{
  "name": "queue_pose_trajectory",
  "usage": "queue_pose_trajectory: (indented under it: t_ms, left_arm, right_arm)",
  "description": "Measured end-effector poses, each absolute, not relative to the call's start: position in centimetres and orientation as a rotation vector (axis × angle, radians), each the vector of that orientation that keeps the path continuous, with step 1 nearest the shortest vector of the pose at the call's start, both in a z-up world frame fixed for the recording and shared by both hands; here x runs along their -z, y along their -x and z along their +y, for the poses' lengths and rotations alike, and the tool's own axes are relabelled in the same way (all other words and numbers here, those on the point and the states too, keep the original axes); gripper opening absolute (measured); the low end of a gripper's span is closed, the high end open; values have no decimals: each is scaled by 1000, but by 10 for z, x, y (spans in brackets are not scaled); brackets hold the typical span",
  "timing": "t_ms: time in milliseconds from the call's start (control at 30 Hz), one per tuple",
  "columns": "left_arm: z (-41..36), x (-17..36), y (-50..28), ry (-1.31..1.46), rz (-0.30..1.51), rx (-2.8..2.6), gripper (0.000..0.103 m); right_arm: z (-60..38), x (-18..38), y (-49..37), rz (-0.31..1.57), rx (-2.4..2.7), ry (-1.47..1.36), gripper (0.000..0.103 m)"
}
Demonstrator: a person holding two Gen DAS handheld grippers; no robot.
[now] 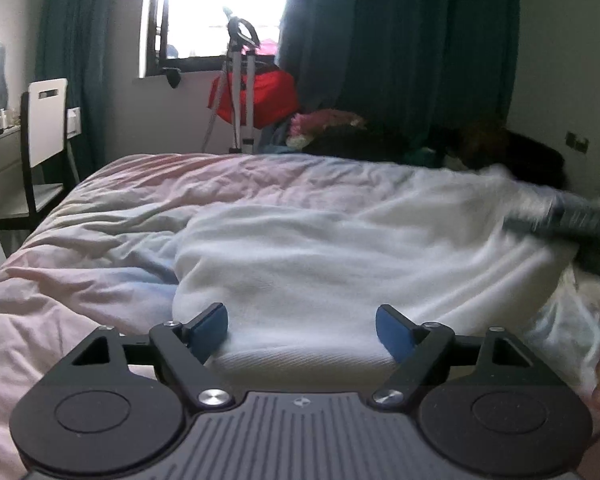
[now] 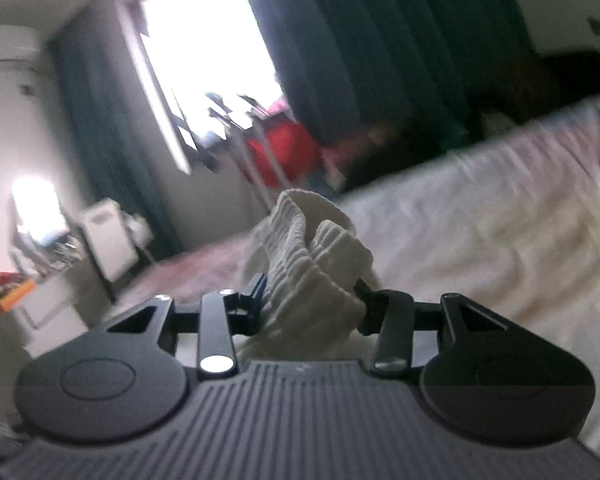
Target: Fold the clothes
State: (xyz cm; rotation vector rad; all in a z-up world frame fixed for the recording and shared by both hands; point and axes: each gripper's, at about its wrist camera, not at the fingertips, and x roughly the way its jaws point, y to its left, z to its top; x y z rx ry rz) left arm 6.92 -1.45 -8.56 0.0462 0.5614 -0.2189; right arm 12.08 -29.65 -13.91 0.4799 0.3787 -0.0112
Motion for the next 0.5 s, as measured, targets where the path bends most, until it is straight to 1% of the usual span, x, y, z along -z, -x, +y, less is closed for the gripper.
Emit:
queue_pose_trajectory:
  t_ms: [33, 100, 133, 167, 200, 233, 267, 300, 433, 500]
  left_arm:
    - [-16, 88, -69, -61, 570, 220, 82]
    - [-20, 94, -69, -91, 587, 223, 82]
    - [-22, 96, -69, -106, 593, 223, 82]
    - [-23, 99, -68, -121, 595, 219, 82]
    - [-24, 100, -67, -133, 595, 217, 82]
    - [-23, 101, -67, -136, 594, 216, 82]
    - [-22, 102, -67, -137, 593, 216, 82]
    - [-21, 103, -66, -133, 594, 216, 82]
    - [-17, 101, -64, -112, 595, 216, 82]
    - [-14, 100, -64, -92, 595, 219, 82]
  right_arm:
    - [-301, 145, -121, 394, 19, -501, 48]
    - [-314, 165, -120, 452, 39, -578, 57]
    - [-320, 171, -120, 471, 37, -616, 58]
    - [-324, 174, -121, 475, 29, -637, 61]
    - [-325, 175, -121, 475, 22, -642, 66]
    - [-325, 175, -122, 474, 22, -642, 68]
    - [-324, 177, -122, 477, 32, -639, 77]
    - [-323, 179, -122, 485, 45, -646, 84]
    - [-333, 197, -121, 536, -22, -778, 84]
    - [-337, 206, -125, 565, -44, -833, 86]
